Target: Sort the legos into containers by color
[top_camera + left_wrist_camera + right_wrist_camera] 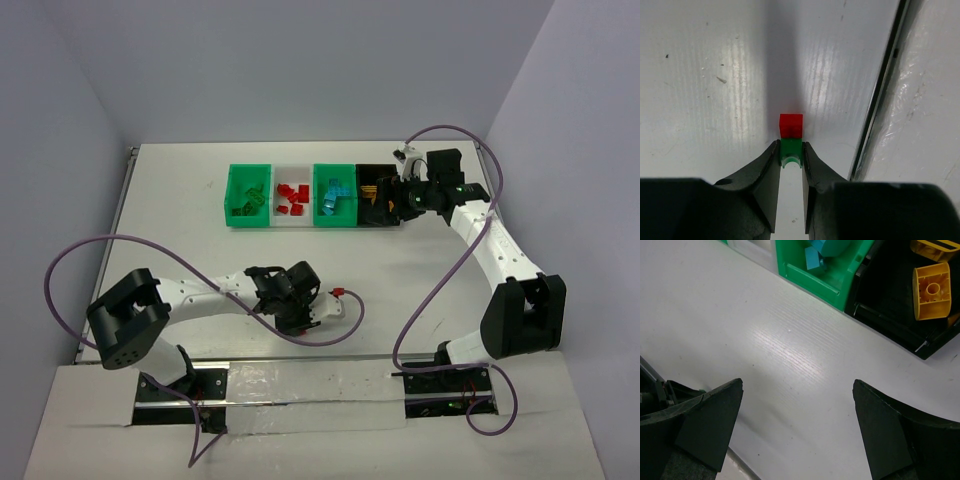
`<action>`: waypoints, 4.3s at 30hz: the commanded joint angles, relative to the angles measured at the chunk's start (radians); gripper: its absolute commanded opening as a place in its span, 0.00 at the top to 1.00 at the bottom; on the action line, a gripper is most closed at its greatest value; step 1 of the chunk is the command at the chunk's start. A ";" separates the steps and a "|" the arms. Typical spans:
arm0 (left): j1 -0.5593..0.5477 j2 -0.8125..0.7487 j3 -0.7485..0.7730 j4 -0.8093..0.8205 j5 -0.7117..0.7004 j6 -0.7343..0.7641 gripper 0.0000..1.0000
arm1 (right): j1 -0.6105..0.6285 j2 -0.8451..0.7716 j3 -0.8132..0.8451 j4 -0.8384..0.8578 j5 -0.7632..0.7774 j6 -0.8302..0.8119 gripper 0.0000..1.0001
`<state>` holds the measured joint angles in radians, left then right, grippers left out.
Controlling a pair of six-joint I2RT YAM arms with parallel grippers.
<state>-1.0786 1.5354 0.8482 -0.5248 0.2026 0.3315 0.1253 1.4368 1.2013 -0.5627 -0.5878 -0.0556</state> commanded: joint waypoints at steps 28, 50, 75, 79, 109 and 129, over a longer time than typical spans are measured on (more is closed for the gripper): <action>0.236 -0.215 0.280 0.020 -0.083 -0.081 1.00 | 0.236 0.027 -0.079 0.263 -0.259 0.374 0.37; 0.265 -0.152 0.348 0.004 -0.021 -0.108 1.00 | 0.345 0.112 -0.049 0.362 -0.356 0.418 0.40; 0.266 -0.137 0.365 0.006 -0.011 -0.109 1.00 | 0.383 0.180 -0.005 0.315 -0.325 0.396 0.60; 0.266 -0.135 0.362 0.009 -0.017 -0.108 1.00 | 0.389 0.178 -0.008 0.319 -0.341 0.390 0.73; 0.594 -0.164 0.321 0.052 -0.007 -0.168 1.00 | 0.272 0.112 0.031 0.220 0.030 0.329 1.00; 0.858 0.365 0.727 0.221 -0.042 -0.247 0.44 | 0.264 0.120 0.166 0.222 0.100 0.249 1.00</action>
<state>-0.2287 1.8729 1.5027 -0.3655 0.1768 0.1149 0.3882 1.5593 1.2937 -0.3584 -0.5242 0.2267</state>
